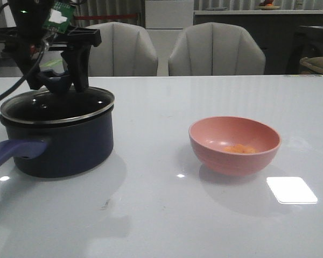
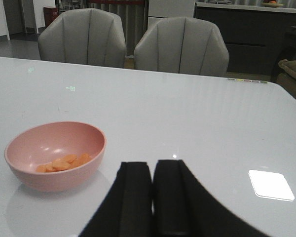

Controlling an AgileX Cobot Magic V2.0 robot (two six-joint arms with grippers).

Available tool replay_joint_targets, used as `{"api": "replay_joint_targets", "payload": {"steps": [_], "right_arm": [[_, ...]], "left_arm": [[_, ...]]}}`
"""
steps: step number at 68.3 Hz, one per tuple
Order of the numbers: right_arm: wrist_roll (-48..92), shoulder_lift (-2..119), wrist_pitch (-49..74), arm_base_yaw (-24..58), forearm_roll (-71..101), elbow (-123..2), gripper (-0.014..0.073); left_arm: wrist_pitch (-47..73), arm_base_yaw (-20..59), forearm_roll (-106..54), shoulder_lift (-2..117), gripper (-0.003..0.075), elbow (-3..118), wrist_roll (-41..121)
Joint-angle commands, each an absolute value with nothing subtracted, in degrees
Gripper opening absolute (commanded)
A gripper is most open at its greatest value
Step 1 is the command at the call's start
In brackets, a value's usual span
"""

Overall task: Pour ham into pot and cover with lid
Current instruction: 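Lower the left gripper onto the purple lid knob and grasp it, then lift the glass lid off the saucepan and set it down beside it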

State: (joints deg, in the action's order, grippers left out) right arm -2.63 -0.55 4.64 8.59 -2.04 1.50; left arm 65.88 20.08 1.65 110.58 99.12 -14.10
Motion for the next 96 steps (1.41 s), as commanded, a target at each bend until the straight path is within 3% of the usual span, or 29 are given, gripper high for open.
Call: {"api": "replay_joint_targets", "payload": {"steps": [1, 22, 36, 55, 70, 87, 96], "right_arm": [[-2.5, -1.7, -0.3, 8.4, -2.9, 1.2, 0.0161], [-2.5, -1.7, -0.3, 8.4, -2.9, 1.2, 0.0161], [-2.5, -1.7, -0.3, 8.4, -2.9, 1.2, 0.0161], [-2.5, -1.7, -0.3, 8.4, -2.9, 1.2, 0.0161], [-2.5, -1.7, -0.3, 8.4, -2.9, 1.2, 0.0161], [-2.5, -1.7, -0.3, 8.4, -2.9, 1.2, 0.0161], [-2.5, -1.7, -0.3, 8.4, -2.9, 1.2, 0.0161]], "left_arm": [[64.9, 20.3, 1.5, 106.0, 0.0288, 103.0, -14.7], [66.7, 16.5, 2.8, 100.4, 0.0288, 101.5, -9.3], [64.6, 6.2, 2.5, 94.0, 0.0288, 93.7, -5.2], [52.4, -7.7, -7.0, 90.1, 0.0287, 75.6, 2.5], [45.1, -8.6, -6.8, 93.4, 0.0287, 66.3, 2.5], [44.0, -8.6, -4.8, 97.7, 0.0289, 64.6, 2.5], [43.7, -8.6, -4.3, 98.4, 0.0341, 64.6, 2.5]]}}
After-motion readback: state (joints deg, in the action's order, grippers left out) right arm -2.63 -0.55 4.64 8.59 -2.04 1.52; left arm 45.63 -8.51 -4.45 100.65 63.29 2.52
